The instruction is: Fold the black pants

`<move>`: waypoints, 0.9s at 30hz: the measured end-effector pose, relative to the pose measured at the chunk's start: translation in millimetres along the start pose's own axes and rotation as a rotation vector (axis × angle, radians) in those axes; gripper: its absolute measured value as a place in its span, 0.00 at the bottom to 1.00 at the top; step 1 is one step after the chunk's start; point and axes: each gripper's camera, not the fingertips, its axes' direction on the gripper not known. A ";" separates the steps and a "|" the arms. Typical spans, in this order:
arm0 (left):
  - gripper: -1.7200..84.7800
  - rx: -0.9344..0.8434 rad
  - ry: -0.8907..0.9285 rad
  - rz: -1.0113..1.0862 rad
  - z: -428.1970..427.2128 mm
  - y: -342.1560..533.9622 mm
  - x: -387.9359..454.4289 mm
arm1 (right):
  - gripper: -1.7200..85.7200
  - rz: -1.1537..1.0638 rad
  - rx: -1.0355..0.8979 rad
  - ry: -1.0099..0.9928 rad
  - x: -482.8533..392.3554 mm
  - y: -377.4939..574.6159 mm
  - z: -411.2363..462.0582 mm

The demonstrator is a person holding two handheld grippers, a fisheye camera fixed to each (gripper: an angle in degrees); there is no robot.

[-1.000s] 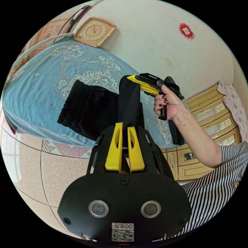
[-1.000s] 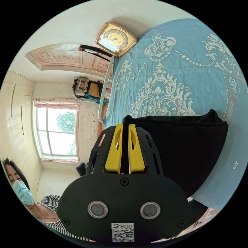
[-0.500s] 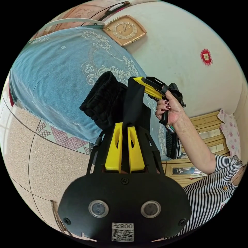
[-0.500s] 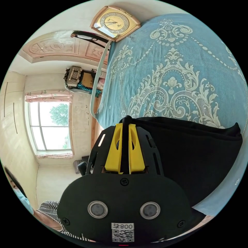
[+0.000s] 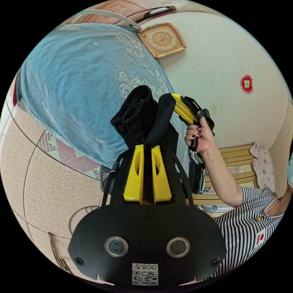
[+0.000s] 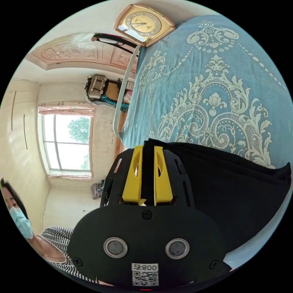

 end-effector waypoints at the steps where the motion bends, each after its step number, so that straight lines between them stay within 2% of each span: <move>1: 0.06 0.008 -0.015 -0.011 -4.3 2.0 -0.4 | 0.08 -0.009 0.008 -0.008 -1.0 2.3 -2.1; 4: 0.05 0.035 -0.034 -0.019 -16.0 8.0 0.3 | 0.06 -0.057 0.056 -0.077 -6.7 17.7 -8.0; 10: 0.03 0.120 -0.152 0.060 -30.9 19.8 27.8 | 0.02 -0.138 -0.120 0.063 -20.9 24.5 44.6; 12: 0.03 0.112 -0.157 0.114 -25.0 16.8 40.6 | 0.02 -0.173 -0.191 0.201 -25.4 20.5 73.1; 14: 0.02 0.087 -0.214 0.192 -9.7 7.1 56.6 | 0.02 -0.191 -0.225 0.258 -27.0 18.0 89.3; 19: 0.02 -0.071 -0.477 0.244 41.4 -11.0 63.5 | 0.02 -0.241 -0.247 0.327 -40.2 18.0 106.2; 20: 0.02 -0.062 -0.471 0.255 45.7 -9.8 65.2 | 0.02 -0.250 -0.258 0.332 -43.2 18.9 106.7; 23: 0.02 -0.048 -0.459 0.244 46.1 -4.4 74.5 | 0.02 -0.311 -0.204 0.356 -54.0 28.4 89.1; 25: 0.02 -0.040 -0.480 0.307 47.8 1.8 86.2 | 0.02 -0.347 -0.156 0.387 -57.5 38.1 73.5; 27: 0.02 -0.050 -0.518 0.363 54.9 6.1 95.2 | 0.02 -0.364 -0.119 0.506 -52.9 49.8 64.8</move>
